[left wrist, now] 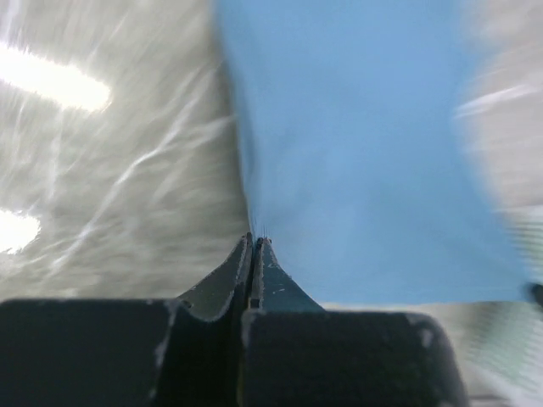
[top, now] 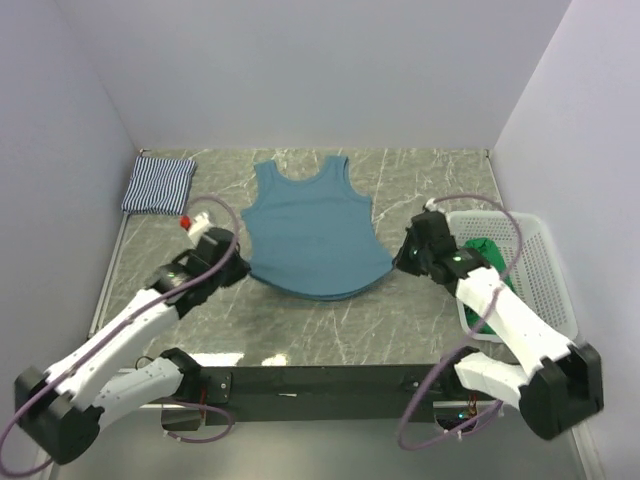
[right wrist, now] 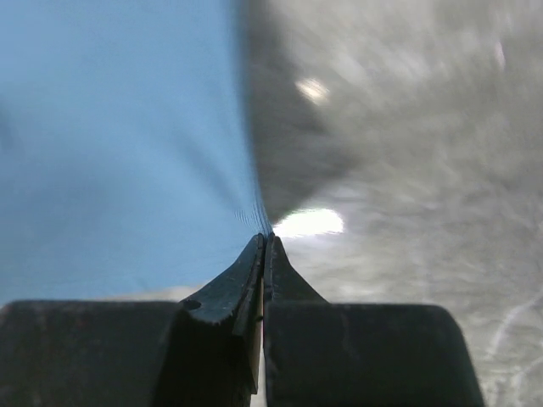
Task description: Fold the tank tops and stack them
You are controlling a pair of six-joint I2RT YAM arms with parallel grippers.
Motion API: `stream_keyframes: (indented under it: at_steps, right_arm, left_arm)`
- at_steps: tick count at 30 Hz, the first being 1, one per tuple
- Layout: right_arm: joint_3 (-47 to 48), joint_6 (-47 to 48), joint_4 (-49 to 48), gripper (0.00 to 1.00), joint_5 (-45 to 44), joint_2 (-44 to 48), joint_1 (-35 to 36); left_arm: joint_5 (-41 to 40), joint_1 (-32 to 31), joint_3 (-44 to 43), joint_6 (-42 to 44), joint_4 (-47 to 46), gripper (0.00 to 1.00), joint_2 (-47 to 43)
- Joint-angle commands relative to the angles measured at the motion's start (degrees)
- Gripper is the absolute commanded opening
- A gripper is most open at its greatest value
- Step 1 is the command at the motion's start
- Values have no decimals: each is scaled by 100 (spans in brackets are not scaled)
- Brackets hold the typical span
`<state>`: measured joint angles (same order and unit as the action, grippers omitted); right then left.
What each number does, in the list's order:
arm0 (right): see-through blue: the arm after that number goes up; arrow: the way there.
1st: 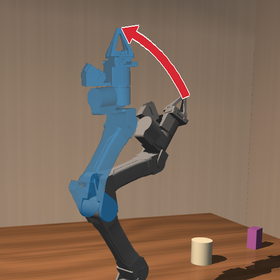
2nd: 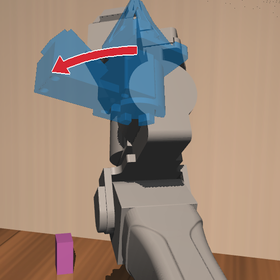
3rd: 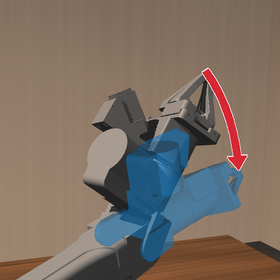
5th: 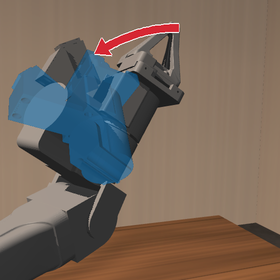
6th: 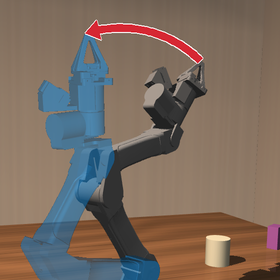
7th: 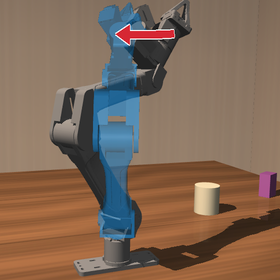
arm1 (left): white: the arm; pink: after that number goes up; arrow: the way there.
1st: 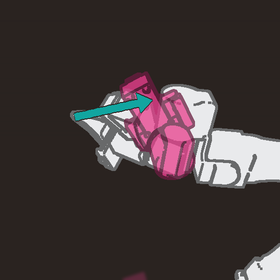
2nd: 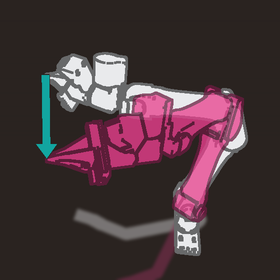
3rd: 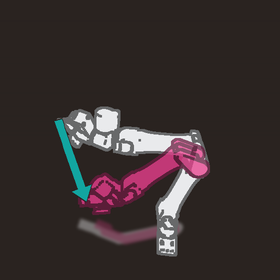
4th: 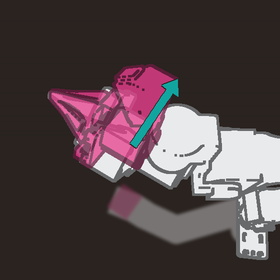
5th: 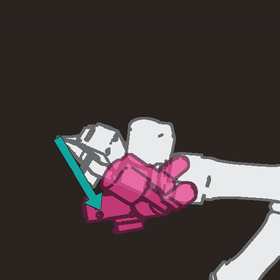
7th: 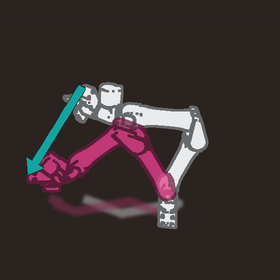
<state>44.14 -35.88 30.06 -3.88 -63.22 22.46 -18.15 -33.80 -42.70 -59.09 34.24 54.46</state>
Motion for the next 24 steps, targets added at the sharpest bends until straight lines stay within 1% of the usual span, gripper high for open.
stream_keyframes:
  at_steps: [1,2,3,4,5,6,8,9,12,14,18,20,21,22,23,24]
  right_arm:
    - [998,116,394,0,344,810,-57]
    - [1226,107,612,0,370,1064,-57]
    - [1725,125,710,0,370,1179,-57]
    - [1991,125,798,0,370,1285,-57]
    - [2576,116,999,0,483,1399,-66]
    - [2869,116,1071,0,493,1444,-57]
    - [3432,134,1212,0,572,1436,-57]
    - [3965,160,1247,0,599,1401,-57]
    - [4848,256,1344,0,608,1067,-49]
    - [5251,344,1336,0,581,742,-57]
    - [5570,476,1099,0,634,153,-101]
    - [5614,503,836,0,844,-251,-241]
    - [5640,503,756,0,941,-409,-303]
    - [5675,485,555,0,1185,-689,-451]
    - [5728,468,457,0,1292,-839,-531]
    - [5807,476,378,0,1372,-989,-593]
  left_arm:
    - [-390,-12,-1230,231,774,1,-593]
    - [-460,-12,-1502,283,890,0,-664]
    - [-470,-12,-2044,319,1005,1,-725]
    - [-470,-12,-2302,380,1032,1,-822]
    - [-444,-12,-2557,494,1050,1,-857]
    - [-409,-12,-3090,538,1058,0,-884]
    - [-382,-12,-3585,687,1024,1,-823]
    - [-373,-12,-4058,732,1015,0,-762]
    - [-373,-12,-4771,925,901,0,-402]
    - [-391,-12,-4958,987,682,1,-129]
    - [-584,5,-5117,1136,155,0,266]
    - [-471,136,-5143,1285,-135,1,574]
    - [-383,224,-5213,1329,-389,1,705]
    - [18,503,-5335,1382,-505,1,1020]
    - [283,706,-5337,1383,-593,1,1197]
    - [599,908,-5528,1357,-681,1,1382]
